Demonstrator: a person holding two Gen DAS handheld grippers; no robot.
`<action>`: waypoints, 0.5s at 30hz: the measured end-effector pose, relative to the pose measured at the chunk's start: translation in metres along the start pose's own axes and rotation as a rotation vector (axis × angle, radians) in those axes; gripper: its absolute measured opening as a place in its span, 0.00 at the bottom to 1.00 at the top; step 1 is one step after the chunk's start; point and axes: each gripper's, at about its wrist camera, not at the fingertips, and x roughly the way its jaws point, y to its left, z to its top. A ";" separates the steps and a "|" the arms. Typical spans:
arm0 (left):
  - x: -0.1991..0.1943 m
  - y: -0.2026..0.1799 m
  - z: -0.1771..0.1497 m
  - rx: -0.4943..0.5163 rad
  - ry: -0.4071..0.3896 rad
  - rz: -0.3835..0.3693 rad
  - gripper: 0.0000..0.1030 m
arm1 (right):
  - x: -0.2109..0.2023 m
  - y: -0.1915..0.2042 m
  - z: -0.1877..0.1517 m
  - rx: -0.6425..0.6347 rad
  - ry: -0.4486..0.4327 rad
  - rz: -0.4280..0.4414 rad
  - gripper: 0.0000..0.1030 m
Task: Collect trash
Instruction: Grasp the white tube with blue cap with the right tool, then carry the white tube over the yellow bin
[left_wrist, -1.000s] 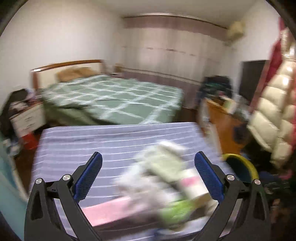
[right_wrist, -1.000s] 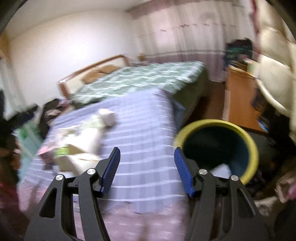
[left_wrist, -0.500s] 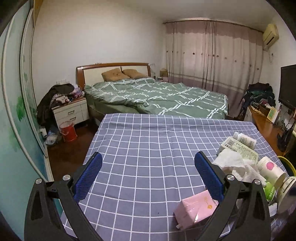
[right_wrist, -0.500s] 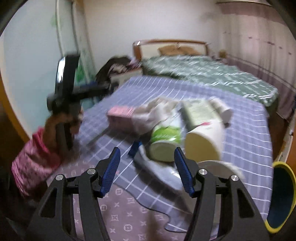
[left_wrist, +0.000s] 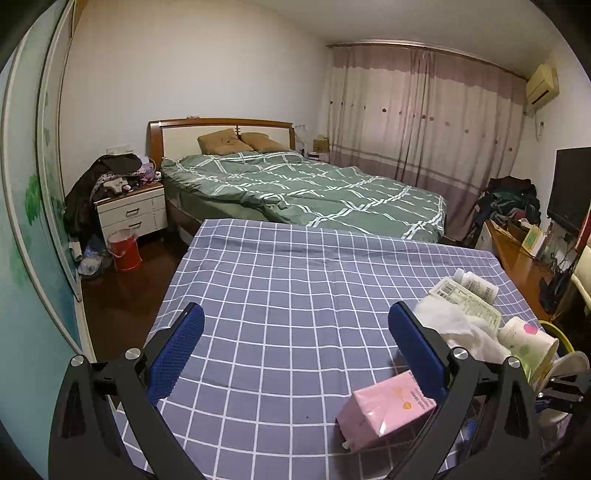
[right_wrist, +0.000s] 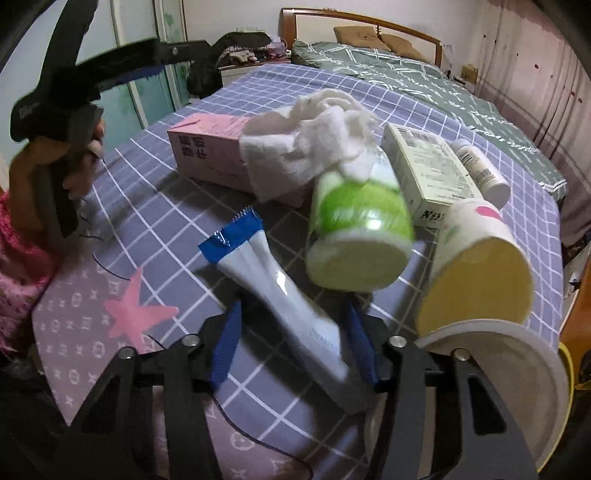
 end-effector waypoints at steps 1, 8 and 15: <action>0.000 0.000 0.001 0.004 -0.001 -0.001 0.95 | 0.000 0.001 0.000 -0.004 -0.001 0.000 0.37; -0.003 -0.004 0.001 0.014 -0.009 -0.009 0.95 | -0.007 0.009 -0.002 0.010 -0.049 0.056 0.20; -0.005 0.001 0.003 -0.013 -0.014 -0.008 0.95 | -0.052 -0.007 -0.001 0.119 -0.183 0.180 0.20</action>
